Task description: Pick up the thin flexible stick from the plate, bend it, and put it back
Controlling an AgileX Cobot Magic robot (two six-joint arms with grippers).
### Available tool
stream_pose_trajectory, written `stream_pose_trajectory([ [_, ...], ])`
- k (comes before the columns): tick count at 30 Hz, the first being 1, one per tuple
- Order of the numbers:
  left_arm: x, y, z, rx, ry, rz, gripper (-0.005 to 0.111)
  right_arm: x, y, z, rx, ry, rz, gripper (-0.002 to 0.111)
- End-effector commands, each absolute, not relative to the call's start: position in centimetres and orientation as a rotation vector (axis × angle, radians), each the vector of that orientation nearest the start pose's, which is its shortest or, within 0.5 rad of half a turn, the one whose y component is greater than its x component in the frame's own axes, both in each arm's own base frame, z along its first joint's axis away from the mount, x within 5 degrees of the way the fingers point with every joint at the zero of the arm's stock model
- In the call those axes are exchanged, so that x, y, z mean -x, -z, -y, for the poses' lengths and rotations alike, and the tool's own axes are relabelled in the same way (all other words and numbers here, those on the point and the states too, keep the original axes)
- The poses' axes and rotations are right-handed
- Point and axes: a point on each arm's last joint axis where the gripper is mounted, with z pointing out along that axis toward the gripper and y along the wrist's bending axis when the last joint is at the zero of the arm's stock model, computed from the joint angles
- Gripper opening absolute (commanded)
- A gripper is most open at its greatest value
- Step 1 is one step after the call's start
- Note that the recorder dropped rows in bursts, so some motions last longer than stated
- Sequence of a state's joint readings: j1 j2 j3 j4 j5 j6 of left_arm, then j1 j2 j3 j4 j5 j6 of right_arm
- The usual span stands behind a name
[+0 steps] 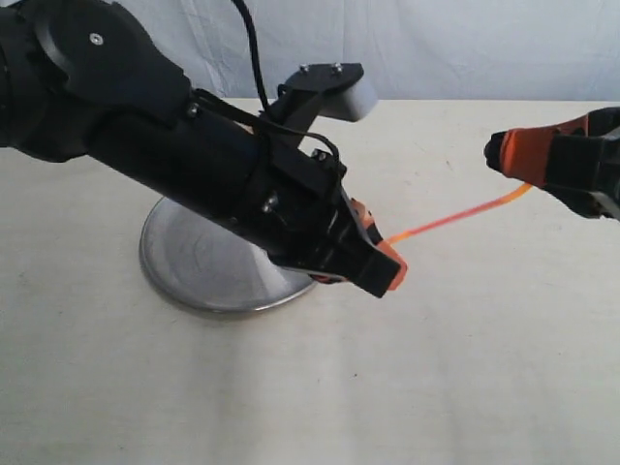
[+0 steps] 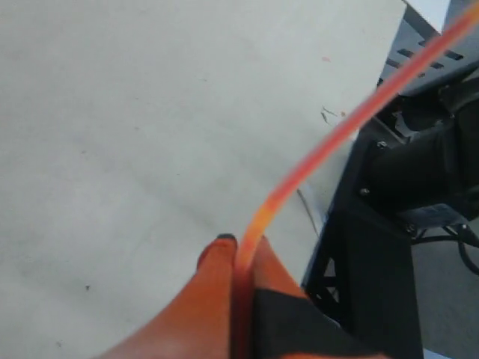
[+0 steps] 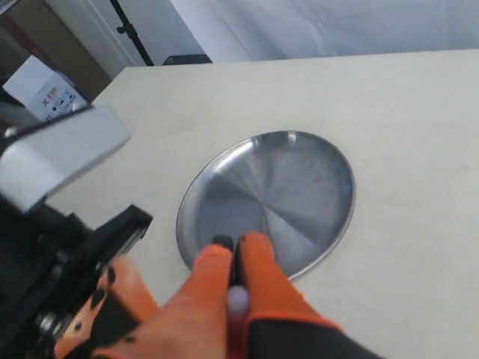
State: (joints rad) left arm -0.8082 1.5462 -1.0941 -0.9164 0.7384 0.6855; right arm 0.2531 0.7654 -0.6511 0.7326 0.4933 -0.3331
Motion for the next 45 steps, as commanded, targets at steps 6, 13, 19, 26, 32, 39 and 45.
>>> stream_pose_trajectory([
  [6, -14.9, -32.1, 27.8, -1.285, 1.313, -2.057, 0.0, -17.0, -30.6, -6.4, 0.219, -0.483, -2.108, 0.0],
  [13, -17.9, -31.9, 26.7, -1.168, 0.837, -2.072, 0.0, -13.8, -31.7, -7.2, 0.225, -0.735, -2.148, 0.0],
  [19, -18.1, -28.0, 27.6, -1.288, 0.804, -2.262, 0.0, -11.0, -34.6, -6.4, 0.173, -0.788, -1.907, 0.0],
  [26, -15.6, -29.7, 28.1, -1.368, 1.189, -2.225, 0.0, -11.8, -35.3, -5.6, 0.123, -0.671, -1.809, 0.0],
  [32, -13.6, -33.0, 28.4, -1.381, 1.563, -1.972, 0.0, -13.5, -34.8, -5.4, 0.118, -0.569, -1.813, 0.0],
  [39, -14.5, -35.3, 27.6, -1.243, 1.376, -1.824, 0.0, -14.5, -32.3, -6.7, 0.187, -0.658, -2.051, 0.0],
  [45, -16.2, -36.4, 27.1, -1.052, 1.195, -1.777, 0.0, -13.3, -32.2, -7.3, 0.22, -0.766, -2.111, 0.0],
])
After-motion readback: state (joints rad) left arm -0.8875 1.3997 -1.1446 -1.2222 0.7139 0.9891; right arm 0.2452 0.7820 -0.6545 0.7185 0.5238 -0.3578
